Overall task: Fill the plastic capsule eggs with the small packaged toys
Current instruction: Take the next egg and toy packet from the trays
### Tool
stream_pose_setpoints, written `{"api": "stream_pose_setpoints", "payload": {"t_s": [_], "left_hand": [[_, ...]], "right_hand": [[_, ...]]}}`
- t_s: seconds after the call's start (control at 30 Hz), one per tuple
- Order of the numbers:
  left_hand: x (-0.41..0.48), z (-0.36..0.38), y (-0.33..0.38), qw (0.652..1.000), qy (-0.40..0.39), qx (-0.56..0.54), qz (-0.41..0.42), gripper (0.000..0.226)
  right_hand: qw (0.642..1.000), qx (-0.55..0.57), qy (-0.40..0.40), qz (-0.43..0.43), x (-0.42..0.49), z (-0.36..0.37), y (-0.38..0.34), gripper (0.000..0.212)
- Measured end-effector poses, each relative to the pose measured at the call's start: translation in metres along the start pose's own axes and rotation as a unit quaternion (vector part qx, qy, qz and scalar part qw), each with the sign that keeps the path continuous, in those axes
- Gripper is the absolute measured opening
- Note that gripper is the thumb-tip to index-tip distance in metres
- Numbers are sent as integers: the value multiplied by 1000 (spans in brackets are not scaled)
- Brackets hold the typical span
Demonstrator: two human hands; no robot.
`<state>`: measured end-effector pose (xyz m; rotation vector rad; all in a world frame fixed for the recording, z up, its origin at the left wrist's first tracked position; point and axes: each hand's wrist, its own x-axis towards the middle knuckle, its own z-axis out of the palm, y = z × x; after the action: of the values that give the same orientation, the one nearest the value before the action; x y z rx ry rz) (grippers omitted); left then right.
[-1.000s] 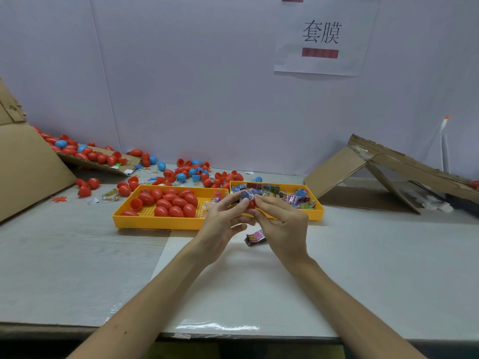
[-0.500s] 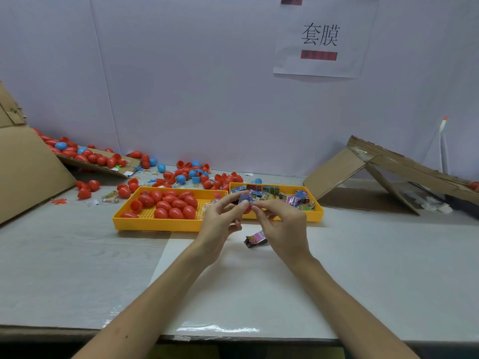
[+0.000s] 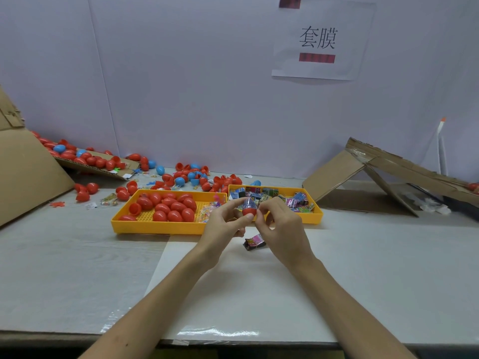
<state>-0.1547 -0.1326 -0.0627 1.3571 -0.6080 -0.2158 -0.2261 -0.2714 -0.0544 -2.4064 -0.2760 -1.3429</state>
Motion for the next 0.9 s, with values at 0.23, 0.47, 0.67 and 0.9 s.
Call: {"api": "stream_pose_setpoints", "payload": {"t_s": [0.23,0.47,0.67,0.9], "left_hand": [[1,0,-2,999,4,48,19,35],[1,1,-4,998,7,54,26,36],[1,1,-3,998,16,61,26,39],[-1,1,0,997,26,71,27,37]], "right_hand": [[998,-37,-41,-4,1,-1,-3,8],[998,-41,-48,-8,2,-2,-4,7],[998,-31,-53,-9,1,-2,-6,4],[999,-5,-46,3,0,0,-2,5]]}}
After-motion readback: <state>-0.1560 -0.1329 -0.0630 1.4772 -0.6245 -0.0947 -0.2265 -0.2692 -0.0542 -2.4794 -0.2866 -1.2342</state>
